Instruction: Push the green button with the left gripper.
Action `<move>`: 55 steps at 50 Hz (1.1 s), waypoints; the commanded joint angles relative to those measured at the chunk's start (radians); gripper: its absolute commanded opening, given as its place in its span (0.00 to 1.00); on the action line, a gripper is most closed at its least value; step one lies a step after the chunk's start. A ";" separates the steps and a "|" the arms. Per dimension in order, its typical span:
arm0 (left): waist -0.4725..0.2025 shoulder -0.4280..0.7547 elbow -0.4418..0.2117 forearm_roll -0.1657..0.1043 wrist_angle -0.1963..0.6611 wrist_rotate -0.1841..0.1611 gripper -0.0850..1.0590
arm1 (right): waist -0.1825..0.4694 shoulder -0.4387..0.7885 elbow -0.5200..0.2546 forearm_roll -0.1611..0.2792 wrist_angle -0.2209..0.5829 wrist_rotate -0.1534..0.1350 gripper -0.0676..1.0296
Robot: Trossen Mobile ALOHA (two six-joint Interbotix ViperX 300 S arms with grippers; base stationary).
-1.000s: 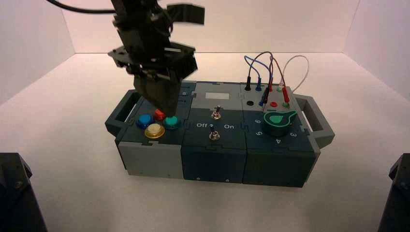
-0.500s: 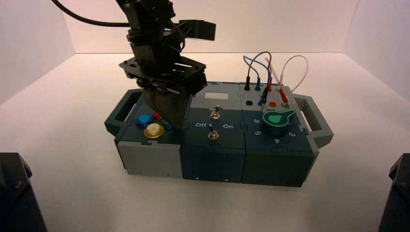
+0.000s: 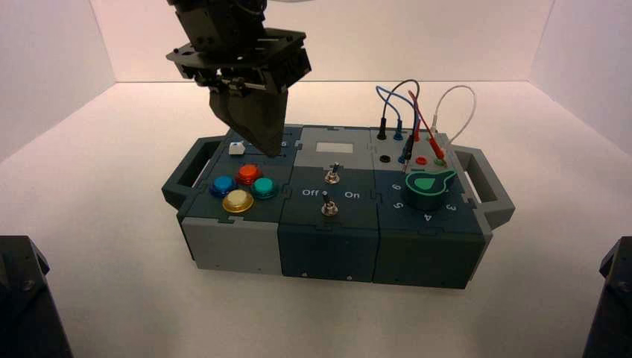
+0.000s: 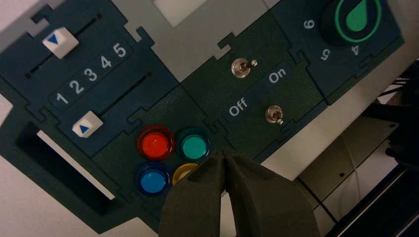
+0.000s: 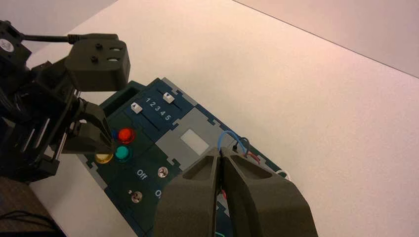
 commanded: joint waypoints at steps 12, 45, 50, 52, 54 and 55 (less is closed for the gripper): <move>-0.002 0.080 -0.017 0.023 -0.017 0.003 0.05 | 0.005 0.000 -0.017 0.003 -0.011 0.003 0.04; -0.002 0.144 -0.032 0.032 -0.006 0.008 0.05 | 0.005 -0.003 -0.015 0.003 -0.012 0.002 0.04; -0.002 0.094 -0.046 0.029 0.026 0.003 0.05 | 0.005 -0.003 -0.015 0.003 -0.012 0.002 0.04; -0.002 0.063 -0.054 0.029 0.038 0.000 0.05 | 0.005 -0.003 -0.015 0.003 -0.012 0.002 0.04; -0.002 0.031 -0.058 0.028 0.049 -0.002 0.05 | 0.005 -0.003 -0.015 0.003 -0.012 0.002 0.04; -0.002 0.015 -0.060 0.028 0.054 -0.003 0.05 | 0.005 -0.003 -0.015 0.003 -0.012 0.003 0.04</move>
